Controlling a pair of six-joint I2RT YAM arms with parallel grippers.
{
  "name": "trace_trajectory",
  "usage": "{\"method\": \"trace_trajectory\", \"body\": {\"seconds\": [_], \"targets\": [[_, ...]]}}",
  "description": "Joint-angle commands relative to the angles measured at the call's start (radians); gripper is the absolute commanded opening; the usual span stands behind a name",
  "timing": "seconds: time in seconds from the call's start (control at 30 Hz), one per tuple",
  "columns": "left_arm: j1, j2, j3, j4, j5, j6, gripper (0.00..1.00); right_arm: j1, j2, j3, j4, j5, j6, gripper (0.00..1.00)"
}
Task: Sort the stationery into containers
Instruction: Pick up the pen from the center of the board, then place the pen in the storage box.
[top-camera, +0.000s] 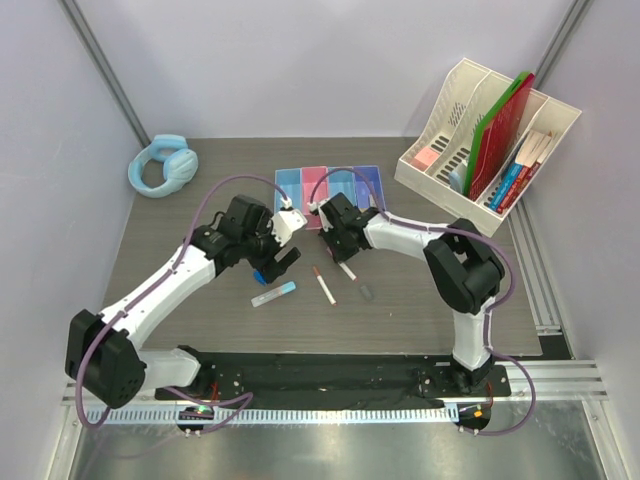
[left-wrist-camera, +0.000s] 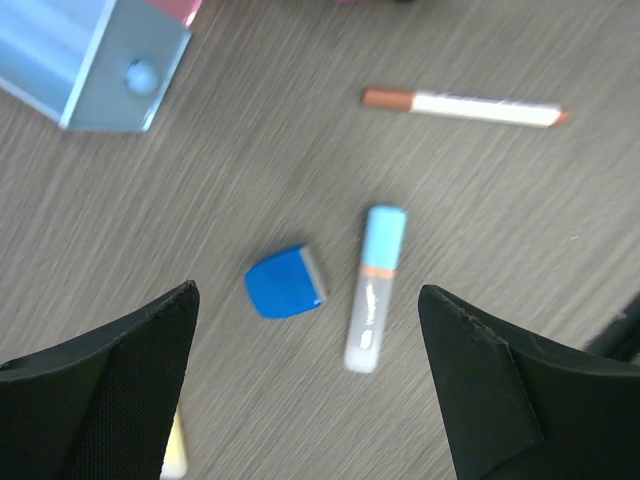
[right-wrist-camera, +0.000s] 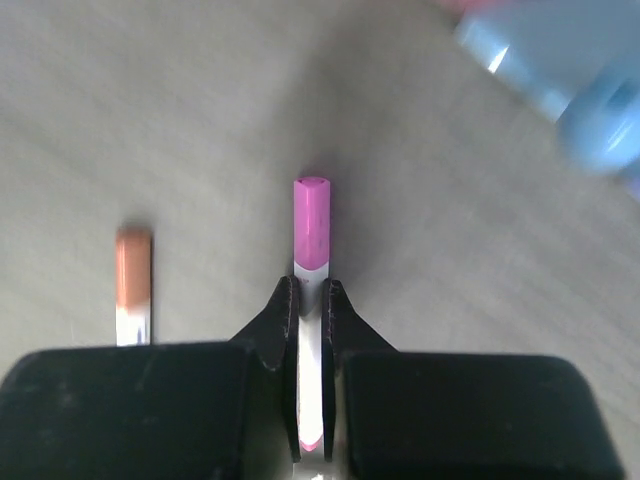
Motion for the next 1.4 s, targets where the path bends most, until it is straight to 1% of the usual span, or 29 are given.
{"method": "trace_trajectory", "body": {"seconds": [0.0,0.07,0.1,0.2,0.27,0.3,0.5,0.6,0.8,0.9,1.1,1.37], "targets": [[-0.008,0.02,0.046,0.026,0.168,-0.023,0.9,0.007,-0.139,-0.074,-0.118,-0.081,-0.068,0.01],[-0.011,0.034,0.046,0.041,0.183,-0.019,0.9,-0.004,-0.191,-0.082,-0.117,-0.085,-0.079,0.01],[-0.011,0.064,0.052,0.043,0.188,-0.021,0.9,-0.019,-0.229,-0.084,-0.118,-0.084,-0.085,0.01],[-0.015,0.138,0.092,0.029,0.217,-0.082,0.88,-0.048,-0.284,-0.068,-0.118,-0.071,-0.088,0.01],[-0.034,0.161,0.101,0.027,0.214,-0.101,0.88,-0.078,-0.302,-0.053,-0.118,-0.082,-0.094,0.01],[-0.045,0.169,0.106,0.033,0.191,-0.101,0.87,-0.082,-0.312,-0.047,-0.117,-0.087,-0.099,0.01],[-0.12,0.238,0.144,0.041,0.147,-0.148,0.87,-0.124,-0.318,0.042,-0.098,-0.042,-0.136,0.01],[-0.165,0.293,0.175,0.043,0.125,-0.173,0.86,-0.147,-0.3,0.091,-0.065,0.021,-0.179,0.01],[-0.238,0.417,0.259,0.026,0.102,-0.237,0.84,-0.171,-0.207,0.217,-0.008,0.057,-0.232,0.01],[-0.254,0.469,0.298,-0.011,0.094,-0.245,0.83,-0.173,-0.139,0.277,0.02,0.071,-0.254,0.01],[-0.265,0.542,0.354,-0.076,0.077,-0.272,0.81,-0.179,-0.023,0.43,0.023,0.074,-0.275,0.01],[-0.272,0.556,0.356,-0.094,0.024,-0.317,0.8,-0.193,0.047,0.53,0.037,0.054,-0.306,0.01]]}}
